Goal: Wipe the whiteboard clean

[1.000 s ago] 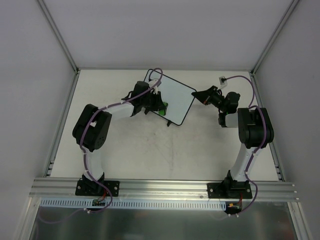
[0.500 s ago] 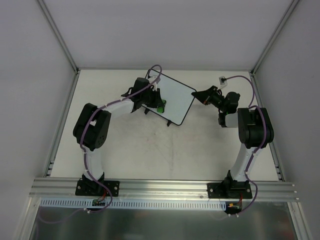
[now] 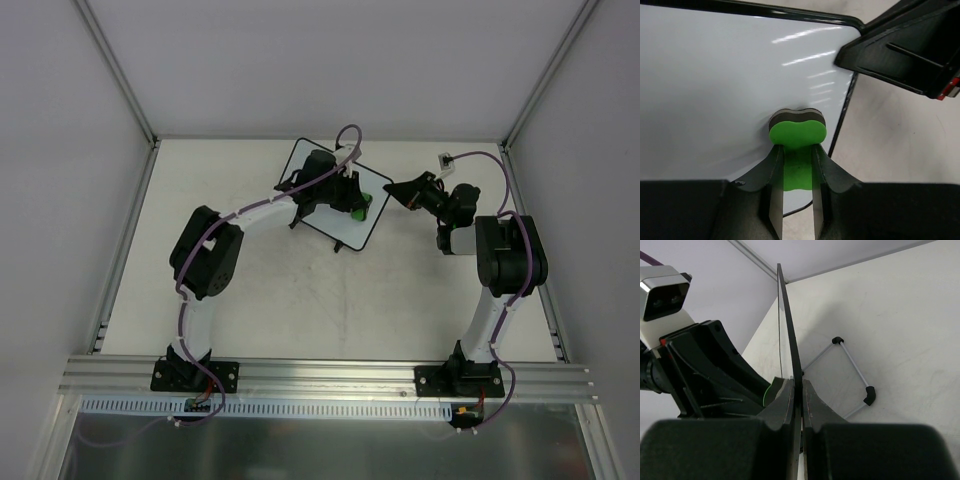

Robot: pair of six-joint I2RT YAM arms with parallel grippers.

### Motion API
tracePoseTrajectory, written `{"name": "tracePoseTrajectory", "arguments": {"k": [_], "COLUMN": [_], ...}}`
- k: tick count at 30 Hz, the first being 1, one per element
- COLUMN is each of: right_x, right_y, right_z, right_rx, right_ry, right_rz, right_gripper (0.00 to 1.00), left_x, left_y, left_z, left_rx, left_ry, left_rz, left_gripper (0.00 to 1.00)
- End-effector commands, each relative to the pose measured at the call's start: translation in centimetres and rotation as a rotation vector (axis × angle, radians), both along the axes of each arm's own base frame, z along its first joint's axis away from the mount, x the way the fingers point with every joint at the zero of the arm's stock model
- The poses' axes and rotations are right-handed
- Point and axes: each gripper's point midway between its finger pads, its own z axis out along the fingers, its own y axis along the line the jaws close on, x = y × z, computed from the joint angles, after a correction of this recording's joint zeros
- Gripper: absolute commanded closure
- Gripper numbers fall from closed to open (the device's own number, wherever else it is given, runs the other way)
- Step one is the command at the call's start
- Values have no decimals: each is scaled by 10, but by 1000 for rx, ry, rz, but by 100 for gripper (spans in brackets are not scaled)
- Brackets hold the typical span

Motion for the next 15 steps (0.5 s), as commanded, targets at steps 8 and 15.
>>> {"name": "tracePoseTrajectory", "arguments": {"k": [8,15], "right_x": [-23,-23], "right_y": [20,20], "right_z": [60,61], "right_rx": [-10,-9], "right_ry": [-313,-314], "right_rz": [111,111], "right_gripper": [100,100], "left_x": [-26,-5], "left_y": [-36,7], "left_z": [-31,-39], "left_rx": [-17,4], "left_ry": [83,101], "left_rz": [-62,28], "left_gripper": [100,100]}}
